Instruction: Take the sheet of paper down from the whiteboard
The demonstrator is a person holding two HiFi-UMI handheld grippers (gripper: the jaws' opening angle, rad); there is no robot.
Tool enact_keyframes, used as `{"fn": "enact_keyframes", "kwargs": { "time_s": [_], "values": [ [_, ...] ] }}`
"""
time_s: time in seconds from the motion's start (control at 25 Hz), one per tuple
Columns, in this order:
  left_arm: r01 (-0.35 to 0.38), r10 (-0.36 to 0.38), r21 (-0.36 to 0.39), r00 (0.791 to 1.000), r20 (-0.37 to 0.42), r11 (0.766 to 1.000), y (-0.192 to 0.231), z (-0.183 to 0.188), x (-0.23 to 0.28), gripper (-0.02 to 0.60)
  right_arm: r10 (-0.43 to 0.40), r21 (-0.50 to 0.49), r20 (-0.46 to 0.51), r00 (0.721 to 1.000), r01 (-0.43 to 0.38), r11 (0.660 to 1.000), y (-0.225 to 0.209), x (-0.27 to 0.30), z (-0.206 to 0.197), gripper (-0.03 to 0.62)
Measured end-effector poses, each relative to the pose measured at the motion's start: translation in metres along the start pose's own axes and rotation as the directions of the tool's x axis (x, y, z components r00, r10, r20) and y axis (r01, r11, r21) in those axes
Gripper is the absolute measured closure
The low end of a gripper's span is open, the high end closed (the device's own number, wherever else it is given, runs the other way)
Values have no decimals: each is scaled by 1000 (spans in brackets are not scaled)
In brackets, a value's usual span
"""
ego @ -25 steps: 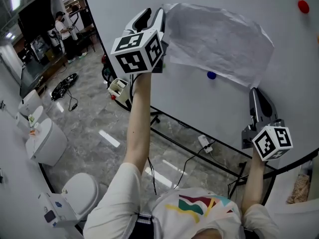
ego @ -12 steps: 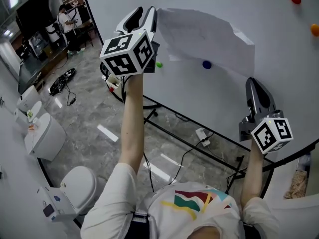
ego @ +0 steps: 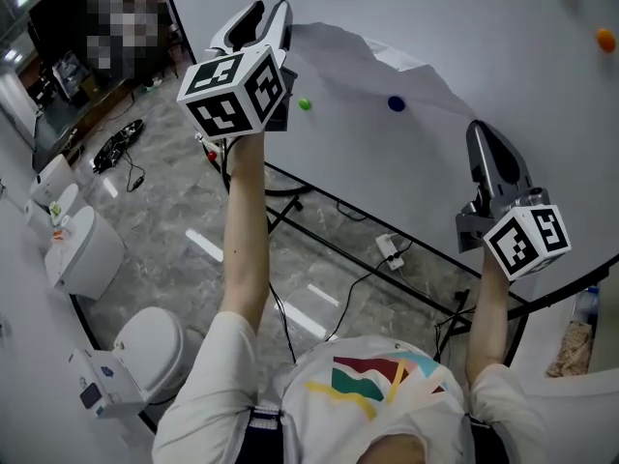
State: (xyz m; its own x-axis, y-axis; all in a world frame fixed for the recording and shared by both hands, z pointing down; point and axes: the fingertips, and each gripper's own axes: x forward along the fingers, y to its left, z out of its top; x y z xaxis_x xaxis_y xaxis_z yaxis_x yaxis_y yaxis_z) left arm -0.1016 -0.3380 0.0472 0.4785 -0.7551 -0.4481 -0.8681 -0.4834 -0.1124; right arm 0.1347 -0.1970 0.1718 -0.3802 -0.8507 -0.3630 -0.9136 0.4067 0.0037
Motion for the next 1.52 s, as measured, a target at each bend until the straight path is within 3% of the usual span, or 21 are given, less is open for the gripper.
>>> {"fn": "enact_keyframes", "kwargs": {
  "time_s": [0.36,0.64,0.92,1.16,1.52],
  "values": [
    [-10,9,15,998,59,1000,-2,30,-30,413,110,-69,34,993,-108,992,39,15,20,580],
    [-22,20,40,999,38,999,1,21,-55,412,117,-86,-28,993,-119,989,44,32,-9,580],
    [-29,29,2,998,-50,1000,0,-31,-77,413,120,-43,-108,987,-125,991,51,50,-51,580],
    [0,-15,-149,995,-100,989,-29,-88,-101,413,127,19,-147,981,-125,992,57,60,-88,580],
    [22,-77,-225,968,-239,974,-85,-167,-112,414,115,49,-197,974,-108,993,48,57,-121,580]
  ]
}}
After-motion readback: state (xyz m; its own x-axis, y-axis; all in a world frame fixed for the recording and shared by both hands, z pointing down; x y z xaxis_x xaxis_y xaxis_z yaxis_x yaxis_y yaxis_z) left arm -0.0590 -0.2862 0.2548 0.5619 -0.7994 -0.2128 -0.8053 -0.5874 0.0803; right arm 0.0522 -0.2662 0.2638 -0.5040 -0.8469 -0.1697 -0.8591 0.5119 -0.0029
